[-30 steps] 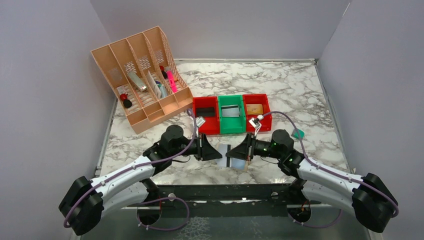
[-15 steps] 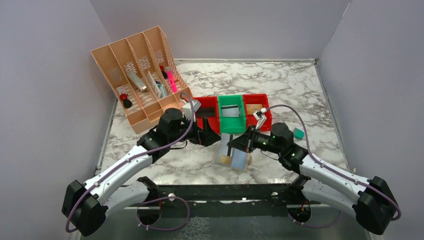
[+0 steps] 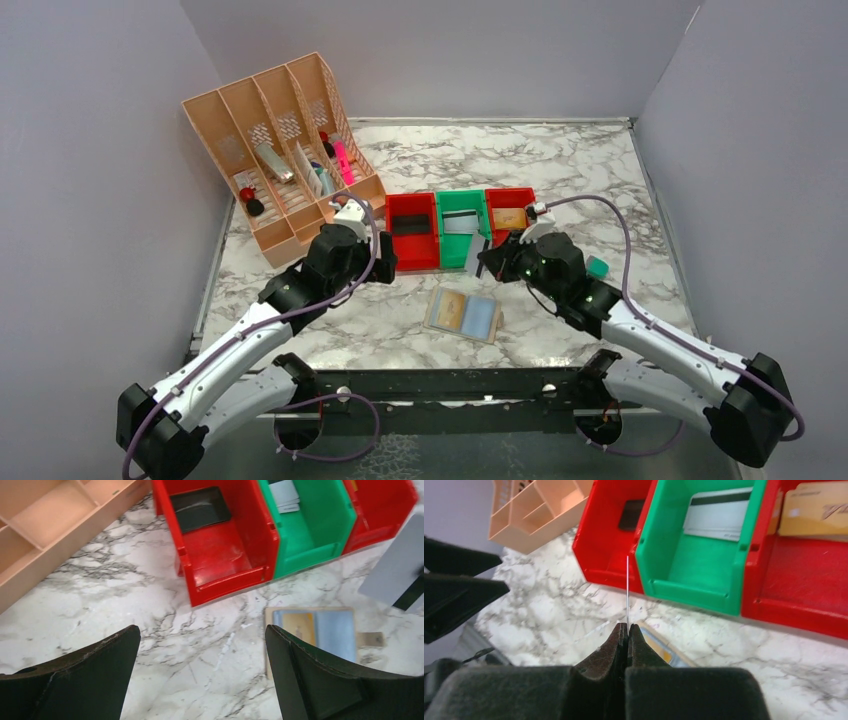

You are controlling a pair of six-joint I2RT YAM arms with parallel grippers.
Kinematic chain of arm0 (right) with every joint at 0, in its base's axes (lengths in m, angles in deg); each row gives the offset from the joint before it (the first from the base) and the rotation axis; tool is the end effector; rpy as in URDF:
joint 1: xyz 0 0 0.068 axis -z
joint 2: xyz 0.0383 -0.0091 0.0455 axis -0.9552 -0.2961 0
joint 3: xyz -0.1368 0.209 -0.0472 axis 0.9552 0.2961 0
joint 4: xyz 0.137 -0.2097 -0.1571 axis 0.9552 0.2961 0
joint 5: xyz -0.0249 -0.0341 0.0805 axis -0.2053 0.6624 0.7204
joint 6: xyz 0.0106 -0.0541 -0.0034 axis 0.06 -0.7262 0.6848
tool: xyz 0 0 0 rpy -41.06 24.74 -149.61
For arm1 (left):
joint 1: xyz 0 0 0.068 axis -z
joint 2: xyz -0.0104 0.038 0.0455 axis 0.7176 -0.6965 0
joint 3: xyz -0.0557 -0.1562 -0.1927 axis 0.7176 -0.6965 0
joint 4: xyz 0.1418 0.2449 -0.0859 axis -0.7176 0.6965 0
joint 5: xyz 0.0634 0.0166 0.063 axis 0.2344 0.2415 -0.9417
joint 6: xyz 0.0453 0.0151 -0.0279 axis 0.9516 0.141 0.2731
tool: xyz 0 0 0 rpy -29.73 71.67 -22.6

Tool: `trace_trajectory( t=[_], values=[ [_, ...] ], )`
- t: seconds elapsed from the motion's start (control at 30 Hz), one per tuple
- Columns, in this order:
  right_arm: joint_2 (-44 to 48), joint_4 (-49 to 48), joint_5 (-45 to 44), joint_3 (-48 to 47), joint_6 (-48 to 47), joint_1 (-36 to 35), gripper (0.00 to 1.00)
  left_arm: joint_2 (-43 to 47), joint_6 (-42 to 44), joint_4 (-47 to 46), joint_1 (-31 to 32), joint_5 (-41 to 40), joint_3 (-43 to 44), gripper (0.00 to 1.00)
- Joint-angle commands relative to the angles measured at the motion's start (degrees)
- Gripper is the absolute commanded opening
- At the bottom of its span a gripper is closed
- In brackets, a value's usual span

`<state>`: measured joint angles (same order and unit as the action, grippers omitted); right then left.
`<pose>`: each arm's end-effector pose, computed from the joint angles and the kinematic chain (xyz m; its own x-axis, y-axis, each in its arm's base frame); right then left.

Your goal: Take the credit cards out of the card holder

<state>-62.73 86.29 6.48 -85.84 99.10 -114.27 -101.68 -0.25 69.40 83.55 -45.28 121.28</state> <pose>0.1933 0.1687 0.2186 -0.5671 0.2733 -0.7770 -0.3690 0.7591 0.5363 0.1979 -0.1451 0.2556 -0.5485 -0.0305 -0.8356 0.3115 0.9199 -0.2381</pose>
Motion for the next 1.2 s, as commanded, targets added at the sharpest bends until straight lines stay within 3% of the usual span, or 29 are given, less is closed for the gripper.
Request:
trace_trajectory(
  t=[0.0,0.53,0.9,1.17],
  values=[
    [-4.9,-1.1,-9.4,-4.7,-9.2,0.4,0.01,1.6,3.7,1.7,-0.3,-6.4,-1.5,0.99],
    [-37.5,-2.3,-14.6,-26.0,-38.3,0.4,0.01,2.5,3.3,4.4,-0.3,-10.7,-1.0,0.99],
    [-46.9,-10.4,-19.1,-27.7,-58.4,0.4,0.01,2.9,2.8,5.6,-0.3,-14.0,-0.5,0.99],
    [-48.4,-17.0,-15.5,-26.2,-68.6,0.5,0.01,2.4,2.6,5.7,-0.3,-14.3,-0.4,0.99]
  ],
)
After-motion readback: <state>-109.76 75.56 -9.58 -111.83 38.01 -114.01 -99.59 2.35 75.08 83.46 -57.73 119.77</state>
